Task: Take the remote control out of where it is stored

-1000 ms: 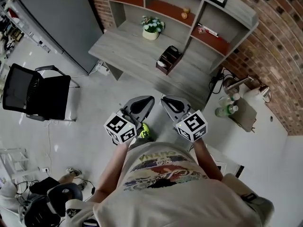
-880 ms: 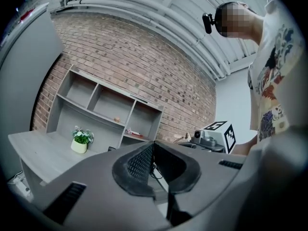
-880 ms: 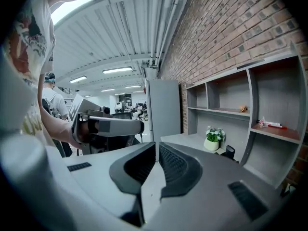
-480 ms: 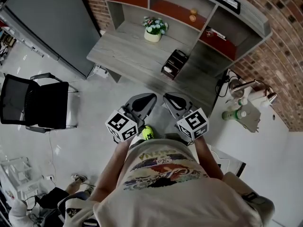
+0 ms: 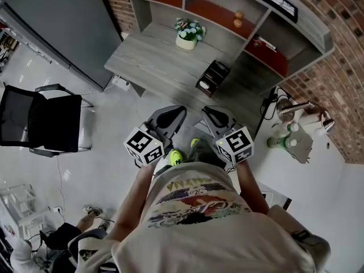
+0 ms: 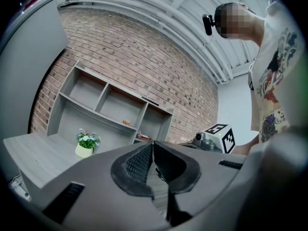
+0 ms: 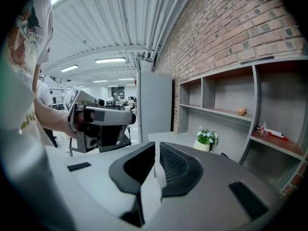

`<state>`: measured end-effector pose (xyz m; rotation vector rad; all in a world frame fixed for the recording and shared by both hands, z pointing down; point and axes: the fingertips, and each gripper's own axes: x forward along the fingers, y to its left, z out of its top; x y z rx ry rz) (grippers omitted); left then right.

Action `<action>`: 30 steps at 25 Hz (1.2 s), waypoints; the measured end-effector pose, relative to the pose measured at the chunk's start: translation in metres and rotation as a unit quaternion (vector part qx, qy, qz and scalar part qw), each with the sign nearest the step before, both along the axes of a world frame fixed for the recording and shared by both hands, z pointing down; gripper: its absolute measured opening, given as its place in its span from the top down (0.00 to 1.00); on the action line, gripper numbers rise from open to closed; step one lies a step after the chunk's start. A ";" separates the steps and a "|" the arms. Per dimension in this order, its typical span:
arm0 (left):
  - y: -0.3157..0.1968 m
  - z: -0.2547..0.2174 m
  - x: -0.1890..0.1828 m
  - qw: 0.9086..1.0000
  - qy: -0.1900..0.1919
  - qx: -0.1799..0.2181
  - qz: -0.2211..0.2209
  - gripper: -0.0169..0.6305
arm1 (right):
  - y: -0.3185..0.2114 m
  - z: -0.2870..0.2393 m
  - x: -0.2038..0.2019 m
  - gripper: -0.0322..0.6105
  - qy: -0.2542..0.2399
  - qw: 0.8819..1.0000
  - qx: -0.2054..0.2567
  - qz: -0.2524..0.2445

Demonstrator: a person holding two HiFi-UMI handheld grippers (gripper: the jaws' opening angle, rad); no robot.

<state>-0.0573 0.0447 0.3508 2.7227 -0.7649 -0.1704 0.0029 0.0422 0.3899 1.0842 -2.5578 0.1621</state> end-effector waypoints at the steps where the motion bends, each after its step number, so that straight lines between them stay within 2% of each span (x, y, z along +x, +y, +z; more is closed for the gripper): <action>1: -0.003 0.000 0.000 1.000 0.000 -0.001 -0.003 0.96 | -0.003 0.001 0.002 0.93 0.001 1.000 -0.001 -0.001; 7: -0.033 -0.001 0.006 1.000 -0.005 -0.008 -0.022 0.96 | -0.033 0.007 0.016 0.87 0.007 1.000 -0.008 -0.009; 13: -0.066 -0.001 0.029 0.999 -0.017 -0.010 -0.025 0.96 | -0.077 0.016 0.049 0.85 0.023 1.000 -0.008 0.002; 22: -0.104 0.020 0.058 0.998 -0.028 -0.038 -0.038 0.96 | -0.125 0.046 0.090 0.80 0.046 0.999 -0.026 0.002; 26: -0.114 0.034 0.067 0.997 -0.029 -0.058 -0.051 0.96 | -0.138 0.062 0.100 0.77 0.054 0.997 -0.048 -0.008; 30: -0.129 0.043 0.071 0.996 -0.041 -0.058 -0.058 0.96 | -0.157 0.078 0.106 0.75 0.072 0.996 -0.052 -0.016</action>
